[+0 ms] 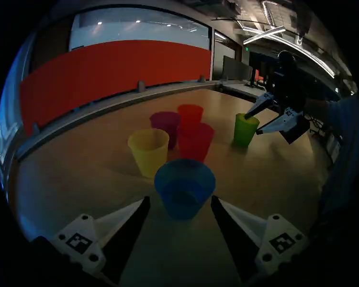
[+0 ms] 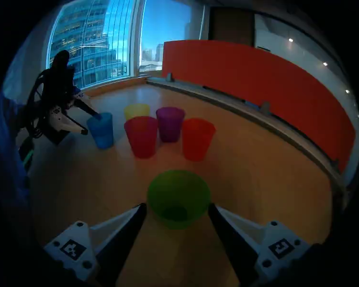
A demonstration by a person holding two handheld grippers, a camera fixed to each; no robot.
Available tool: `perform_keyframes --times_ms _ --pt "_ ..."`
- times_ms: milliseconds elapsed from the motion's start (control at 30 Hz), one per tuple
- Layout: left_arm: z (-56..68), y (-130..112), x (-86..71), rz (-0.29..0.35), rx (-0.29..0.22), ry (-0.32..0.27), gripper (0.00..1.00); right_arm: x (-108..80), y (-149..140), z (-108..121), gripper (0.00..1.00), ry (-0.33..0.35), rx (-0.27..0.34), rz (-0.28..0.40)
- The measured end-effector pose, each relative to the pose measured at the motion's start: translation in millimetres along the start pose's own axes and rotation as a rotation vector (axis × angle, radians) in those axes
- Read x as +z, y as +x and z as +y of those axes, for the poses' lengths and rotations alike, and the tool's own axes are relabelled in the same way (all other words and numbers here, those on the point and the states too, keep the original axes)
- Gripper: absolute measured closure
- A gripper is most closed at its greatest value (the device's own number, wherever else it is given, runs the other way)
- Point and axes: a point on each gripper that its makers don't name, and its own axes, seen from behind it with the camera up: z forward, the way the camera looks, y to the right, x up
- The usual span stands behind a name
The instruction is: Pour water
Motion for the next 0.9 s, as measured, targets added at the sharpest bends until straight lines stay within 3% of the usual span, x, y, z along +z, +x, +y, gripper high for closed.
perform_keyframes --times_ms 833,900 --pt "7.0 12 26.6 0.005 0.014 -0.043 0.06 16.8 10 0 0.01 0.017 0.009 0.008" --pt "7.2 12 27.2 0.004 0.015 -0.041 0.09 16.9 10 1 0.01 0.016 0.008 0.007"
